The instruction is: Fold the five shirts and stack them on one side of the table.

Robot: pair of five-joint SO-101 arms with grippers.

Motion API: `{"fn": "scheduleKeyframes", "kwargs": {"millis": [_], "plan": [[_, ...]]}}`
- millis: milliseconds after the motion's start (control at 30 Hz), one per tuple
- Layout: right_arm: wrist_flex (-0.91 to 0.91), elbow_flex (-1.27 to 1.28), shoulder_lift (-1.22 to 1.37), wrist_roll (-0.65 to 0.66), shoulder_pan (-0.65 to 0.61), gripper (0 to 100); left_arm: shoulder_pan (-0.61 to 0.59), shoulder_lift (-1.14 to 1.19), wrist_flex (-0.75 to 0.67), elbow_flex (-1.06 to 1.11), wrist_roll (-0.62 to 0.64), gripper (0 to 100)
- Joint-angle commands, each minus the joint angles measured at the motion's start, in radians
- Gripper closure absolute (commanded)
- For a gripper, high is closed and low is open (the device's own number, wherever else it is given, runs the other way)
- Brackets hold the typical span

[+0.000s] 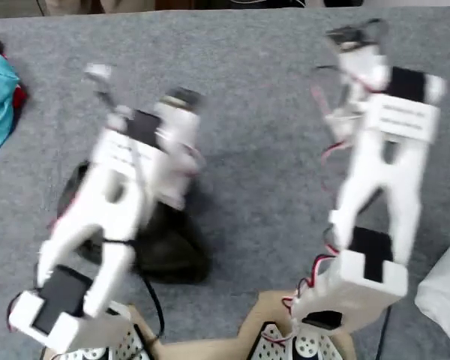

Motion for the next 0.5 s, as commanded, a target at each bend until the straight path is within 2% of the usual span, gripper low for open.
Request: {"fn": "scheduleKeyframes", "kwargs": {"millis": [0,133,233,333,400,467], "plan": [[0.015,-0.091,-0.010,0.071,0.165,97.7,0.216,-0.048,-0.086,0.008,0.023,98],[0.035,-0.125,-0.010,0.137,0.282,97.6,0.344,-0.041,-0.160,0.006,0.095,97],[0.041,-0.120,-0.007,0.164,0.315,97.6,0.387,-0.025,-0.143,0.003,0.126,85],[0.043,-0.119,-0.004,0.161,0.312,97.6,0.330,-0.024,-0.043,-0.049,0.281,69],[0.044,-0.119,-0.004,0.147,0.291,97.5,0.250,-0.024,0.021,-0.141,0.367,66],[0.044,-0.119,-0.004,0.098,0.254,97.5,0.129,-0.024,0.055,-0.235,0.365,66]]}}
